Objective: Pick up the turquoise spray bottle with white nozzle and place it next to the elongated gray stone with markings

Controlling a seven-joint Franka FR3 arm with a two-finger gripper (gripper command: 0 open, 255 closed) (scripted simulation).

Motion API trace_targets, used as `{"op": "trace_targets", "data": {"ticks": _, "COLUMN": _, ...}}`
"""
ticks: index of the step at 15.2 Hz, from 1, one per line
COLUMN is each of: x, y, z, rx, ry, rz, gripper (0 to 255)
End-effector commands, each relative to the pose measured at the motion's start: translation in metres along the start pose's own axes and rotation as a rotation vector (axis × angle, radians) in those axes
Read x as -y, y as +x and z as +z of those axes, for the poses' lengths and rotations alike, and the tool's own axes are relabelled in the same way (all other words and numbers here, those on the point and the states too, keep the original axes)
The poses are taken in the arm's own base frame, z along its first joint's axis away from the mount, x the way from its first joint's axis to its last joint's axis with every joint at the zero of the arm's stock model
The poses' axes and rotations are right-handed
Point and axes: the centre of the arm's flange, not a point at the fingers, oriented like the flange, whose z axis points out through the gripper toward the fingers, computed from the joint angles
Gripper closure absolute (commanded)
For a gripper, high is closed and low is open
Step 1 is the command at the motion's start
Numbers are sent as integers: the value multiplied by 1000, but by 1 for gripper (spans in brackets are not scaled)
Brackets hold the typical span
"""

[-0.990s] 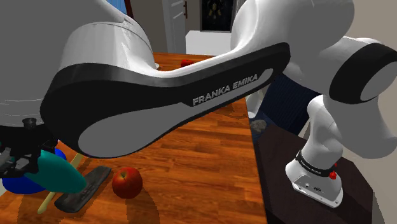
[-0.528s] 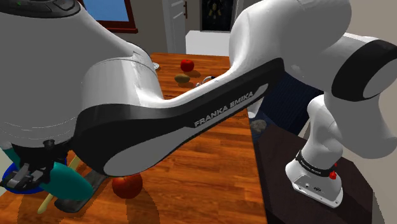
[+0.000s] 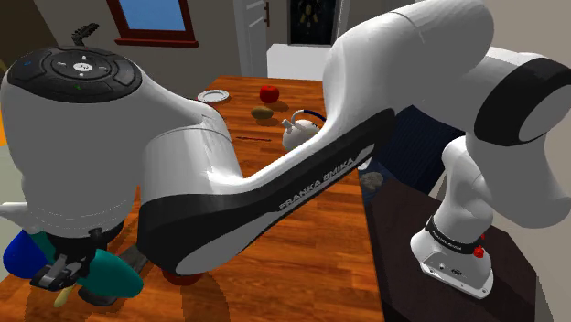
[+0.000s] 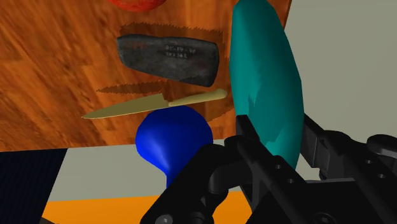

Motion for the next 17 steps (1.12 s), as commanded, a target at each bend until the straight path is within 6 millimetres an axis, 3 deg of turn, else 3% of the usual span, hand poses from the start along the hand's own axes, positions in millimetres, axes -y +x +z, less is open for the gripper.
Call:
{"op": "trace_targets", "data": {"ticks": 1, "x": 0, "y": -5, "z": 9, "rx": -1, "ry": 1, "rz": 0, "gripper": 255}}
{"op": "trace_targets", "data": {"ticks": 17, "x": -1, "y": -47, "z": 83, "rx": -1, "ry": 1, "rz": 0, "gripper": 255}}
